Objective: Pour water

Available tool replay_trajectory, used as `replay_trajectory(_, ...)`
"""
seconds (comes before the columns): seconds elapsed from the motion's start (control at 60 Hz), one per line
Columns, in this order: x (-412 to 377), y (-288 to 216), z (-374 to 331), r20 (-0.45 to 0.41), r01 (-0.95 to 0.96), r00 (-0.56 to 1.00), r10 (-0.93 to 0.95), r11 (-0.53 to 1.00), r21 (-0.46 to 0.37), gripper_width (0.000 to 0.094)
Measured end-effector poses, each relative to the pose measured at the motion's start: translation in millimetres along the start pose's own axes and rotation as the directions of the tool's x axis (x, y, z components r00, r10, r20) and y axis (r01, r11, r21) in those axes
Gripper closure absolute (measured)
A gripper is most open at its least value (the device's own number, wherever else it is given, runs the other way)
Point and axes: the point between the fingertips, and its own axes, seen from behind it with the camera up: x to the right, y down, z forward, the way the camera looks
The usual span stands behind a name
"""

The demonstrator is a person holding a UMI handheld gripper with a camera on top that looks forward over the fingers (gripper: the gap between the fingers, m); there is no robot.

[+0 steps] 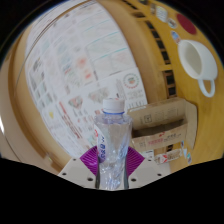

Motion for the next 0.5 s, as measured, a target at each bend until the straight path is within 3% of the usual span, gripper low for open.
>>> replay_trajectory(0.3, 47, -87, -23, 0.108, -0.398, 0.916, 0.386, 0.906, 0.144, 0.0624)
replay_trajectory(0.5, 65, -100, -28, 0.088, -0.432, 0.902, 0.424, 0.889, 0.152, 0.0624)
